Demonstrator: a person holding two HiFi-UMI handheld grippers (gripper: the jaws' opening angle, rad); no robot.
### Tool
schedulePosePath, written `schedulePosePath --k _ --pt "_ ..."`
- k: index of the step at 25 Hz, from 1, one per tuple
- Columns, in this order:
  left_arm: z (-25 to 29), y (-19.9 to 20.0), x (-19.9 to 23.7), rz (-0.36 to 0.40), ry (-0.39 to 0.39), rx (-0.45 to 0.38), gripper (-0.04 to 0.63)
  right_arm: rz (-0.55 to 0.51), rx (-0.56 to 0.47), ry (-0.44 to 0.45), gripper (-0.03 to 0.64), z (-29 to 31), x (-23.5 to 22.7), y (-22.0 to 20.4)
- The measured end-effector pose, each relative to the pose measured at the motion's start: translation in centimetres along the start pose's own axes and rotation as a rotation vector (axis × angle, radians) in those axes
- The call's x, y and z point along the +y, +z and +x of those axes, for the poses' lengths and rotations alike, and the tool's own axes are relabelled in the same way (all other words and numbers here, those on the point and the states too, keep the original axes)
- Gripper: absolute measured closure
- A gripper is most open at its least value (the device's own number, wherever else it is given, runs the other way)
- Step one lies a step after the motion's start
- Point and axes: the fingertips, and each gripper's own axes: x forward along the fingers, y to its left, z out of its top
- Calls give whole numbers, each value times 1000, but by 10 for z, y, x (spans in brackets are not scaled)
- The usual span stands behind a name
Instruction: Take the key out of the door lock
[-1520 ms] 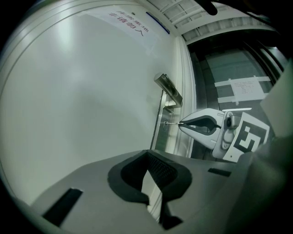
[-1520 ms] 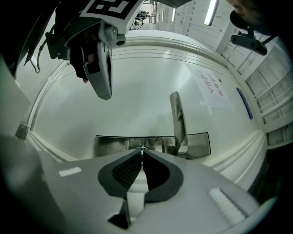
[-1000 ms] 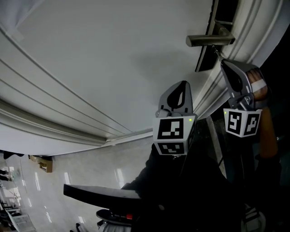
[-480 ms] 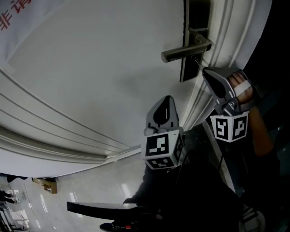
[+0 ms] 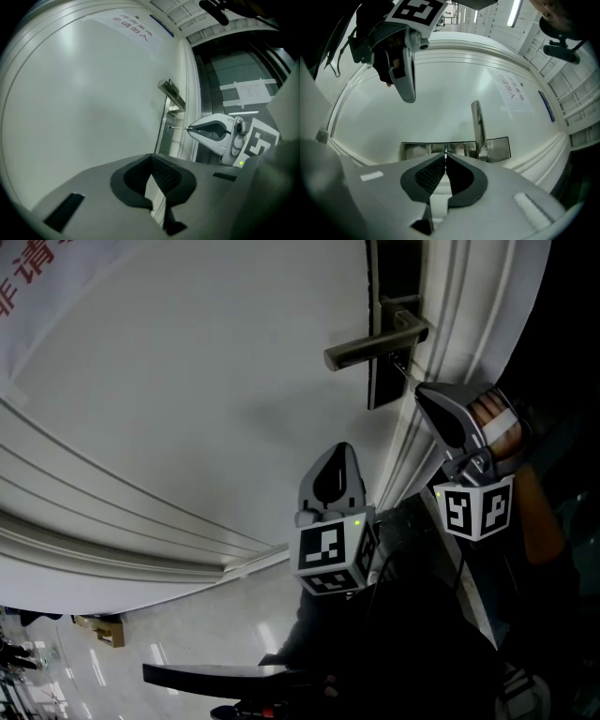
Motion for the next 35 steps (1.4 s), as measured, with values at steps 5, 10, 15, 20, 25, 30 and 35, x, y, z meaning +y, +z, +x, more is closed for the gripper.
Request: schedulePosePath --k 5,10,15,20,25,30,35 --pt "-2 -3 3 -1 9 5 597 132 -19 -32 604 -12 -3 11" --pt "-3 -8 6 -6 13 20 595 252 -26 -49 604 -22 1 21" --pt "-3 -11 3 -4 5 18 597 404 -19 -56 604 -31 9 23" --pt "-1 -14 -1 -1 -8 3 595 711 -51 -32 604 -37 21 24" --pt "-1 -24 -5 9 -32 -6 595 925 -89 60 604 -45 42 28" --pt "-1 -37 -9 20 -52 26 595 1017 -93 124 604 -48 57 29" --pt "0 -40 -10 19 -53 30 595 1017 -93 138 604 -49 59 29"
